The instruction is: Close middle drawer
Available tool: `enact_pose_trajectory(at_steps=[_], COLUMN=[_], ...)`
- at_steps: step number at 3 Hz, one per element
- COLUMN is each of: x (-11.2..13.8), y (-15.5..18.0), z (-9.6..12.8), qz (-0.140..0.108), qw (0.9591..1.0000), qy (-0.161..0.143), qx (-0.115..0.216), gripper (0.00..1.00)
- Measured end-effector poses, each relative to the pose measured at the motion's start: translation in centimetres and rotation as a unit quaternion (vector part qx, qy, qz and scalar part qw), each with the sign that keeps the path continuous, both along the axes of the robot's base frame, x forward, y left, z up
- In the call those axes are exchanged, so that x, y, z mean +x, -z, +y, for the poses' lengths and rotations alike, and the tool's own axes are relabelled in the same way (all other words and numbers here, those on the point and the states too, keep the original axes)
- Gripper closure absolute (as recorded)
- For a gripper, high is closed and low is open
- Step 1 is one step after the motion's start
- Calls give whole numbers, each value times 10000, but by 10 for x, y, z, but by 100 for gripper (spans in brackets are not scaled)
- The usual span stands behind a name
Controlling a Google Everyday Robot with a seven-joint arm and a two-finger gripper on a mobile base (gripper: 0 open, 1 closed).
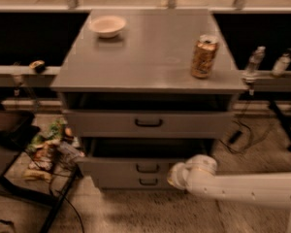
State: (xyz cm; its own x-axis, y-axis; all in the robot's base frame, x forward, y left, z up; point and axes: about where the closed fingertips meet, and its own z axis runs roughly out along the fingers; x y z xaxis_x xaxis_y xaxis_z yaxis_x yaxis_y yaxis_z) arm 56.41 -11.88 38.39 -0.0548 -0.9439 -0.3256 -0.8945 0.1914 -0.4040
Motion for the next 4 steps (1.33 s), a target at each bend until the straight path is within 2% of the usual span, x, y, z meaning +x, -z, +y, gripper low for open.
enact_pose_trajectory(at_steps=[1, 4], x=[0, 0], y=[0, 0], z=[0, 0], qz=[0, 0], qw=[10000, 10000], qy=[0, 0], qx=[0, 0], gripper=[73, 4])
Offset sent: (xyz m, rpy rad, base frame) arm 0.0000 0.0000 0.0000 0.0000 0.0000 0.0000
